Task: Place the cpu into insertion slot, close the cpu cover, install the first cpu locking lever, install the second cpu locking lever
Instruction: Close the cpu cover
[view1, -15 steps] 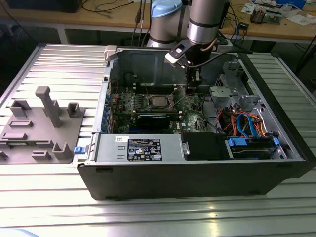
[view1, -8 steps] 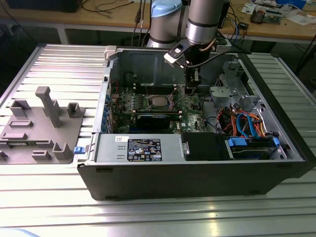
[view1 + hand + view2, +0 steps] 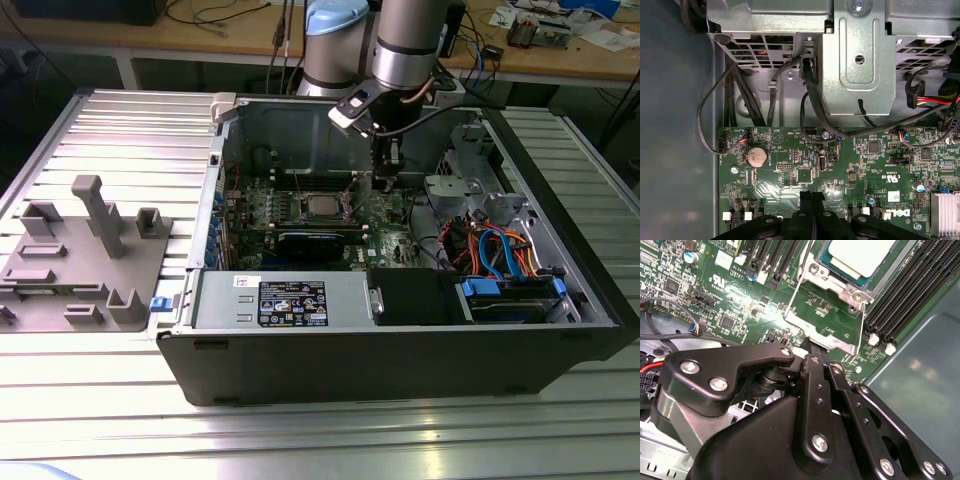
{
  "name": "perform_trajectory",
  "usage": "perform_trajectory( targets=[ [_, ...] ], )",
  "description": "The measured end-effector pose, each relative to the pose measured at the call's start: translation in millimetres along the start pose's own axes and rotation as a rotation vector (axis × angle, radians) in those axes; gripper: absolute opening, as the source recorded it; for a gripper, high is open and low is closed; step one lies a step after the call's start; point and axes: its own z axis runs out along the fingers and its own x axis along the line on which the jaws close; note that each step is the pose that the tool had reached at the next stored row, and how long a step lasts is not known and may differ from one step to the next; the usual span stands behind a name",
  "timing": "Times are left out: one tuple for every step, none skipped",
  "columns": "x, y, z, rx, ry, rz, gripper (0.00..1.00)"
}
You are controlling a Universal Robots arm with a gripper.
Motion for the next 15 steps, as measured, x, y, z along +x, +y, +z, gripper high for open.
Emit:
perform_trajectory(
  targets=[
    [0.0, -0.8, 0.0, 0.0000, 0.0000, 0.000, 0.11],
    [0.0, -1.8, 0.0, 0.0000, 0.0000, 0.000, 0.11],
    [0.0, -2.4, 0.0, 0.0000, 0.0000, 0.000, 0.11],
    [0.0, -3.1, 0.0, 0.0000, 0.0000, 0.000, 0.11],
    [0.0, -3.9, 0.0, 0.0000, 0.0000, 0.000, 0.11],
    [0.0, -4.6, 0.0, 0.0000, 0.0001, 0.000, 0.11],
    [0.0, -5.6, -0.1, 0.0000, 0.0001, 0.000, 0.11],
    [0.0, -6.3, -0.1, -0.0001, 0.0002, 0.000, 0.11],
    [0.0, -7.9, -0.1, -0.0001, 0.0003, 0.000, 0.11],
    [0.0, -8.7, -0.1, 0.0000, 0.0003, 0.000, 0.11],
    [0.0, -9.4, -0.1, 0.0000, 0.0004, 0.000, 0.11],
    [0.0, -10.3, -0.1, 0.0000, 0.0004, 0.000, 0.11],
    [0.0, -11.0, -0.1, 0.0000, 0.0004, 0.000, 0.11],
    [0.0, -11.7, -0.1, 0.0000, 0.0004, 0.000, 0.11],
    [0.0, -12.5, -0.1, 0.0000, 0.0005, 0.000, 0.11]
  ],
)
